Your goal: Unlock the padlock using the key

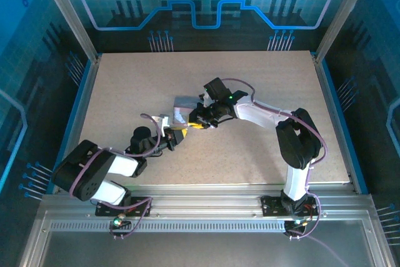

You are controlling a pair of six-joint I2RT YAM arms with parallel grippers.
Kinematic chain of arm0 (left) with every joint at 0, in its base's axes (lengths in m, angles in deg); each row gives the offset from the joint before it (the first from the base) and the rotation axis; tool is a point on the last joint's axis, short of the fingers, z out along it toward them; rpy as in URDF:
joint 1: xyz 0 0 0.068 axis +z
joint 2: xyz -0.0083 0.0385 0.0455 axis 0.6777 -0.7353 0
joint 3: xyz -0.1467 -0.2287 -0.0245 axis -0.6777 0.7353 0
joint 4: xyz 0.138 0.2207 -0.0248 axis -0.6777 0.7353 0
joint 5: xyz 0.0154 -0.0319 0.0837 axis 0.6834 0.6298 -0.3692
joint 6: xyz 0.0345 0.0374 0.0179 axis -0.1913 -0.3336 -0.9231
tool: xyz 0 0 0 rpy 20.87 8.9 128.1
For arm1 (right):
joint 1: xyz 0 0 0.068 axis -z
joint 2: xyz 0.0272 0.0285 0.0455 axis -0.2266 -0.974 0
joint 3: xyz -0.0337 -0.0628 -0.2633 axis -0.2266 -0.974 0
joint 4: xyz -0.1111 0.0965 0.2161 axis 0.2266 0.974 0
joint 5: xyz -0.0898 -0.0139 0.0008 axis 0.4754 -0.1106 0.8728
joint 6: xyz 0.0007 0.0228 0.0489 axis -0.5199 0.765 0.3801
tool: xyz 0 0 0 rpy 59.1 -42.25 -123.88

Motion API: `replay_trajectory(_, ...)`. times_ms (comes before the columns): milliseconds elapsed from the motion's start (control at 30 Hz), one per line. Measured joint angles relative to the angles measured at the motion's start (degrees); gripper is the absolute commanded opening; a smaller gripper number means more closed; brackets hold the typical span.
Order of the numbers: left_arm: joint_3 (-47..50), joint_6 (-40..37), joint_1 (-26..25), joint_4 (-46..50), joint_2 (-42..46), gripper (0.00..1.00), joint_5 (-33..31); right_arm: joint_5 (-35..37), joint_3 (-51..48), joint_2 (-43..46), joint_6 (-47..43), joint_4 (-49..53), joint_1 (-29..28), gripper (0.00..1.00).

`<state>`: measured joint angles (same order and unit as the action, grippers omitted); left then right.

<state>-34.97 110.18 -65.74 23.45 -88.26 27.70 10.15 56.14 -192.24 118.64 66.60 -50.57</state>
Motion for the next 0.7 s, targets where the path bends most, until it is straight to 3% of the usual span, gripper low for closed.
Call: replay_trajectory(700,0.0,-3.0,-1.1,3.9,3.0,0.0,-2.4,-0.3,0.1,0.0,-0.2,0.9,-0.1,0.0)
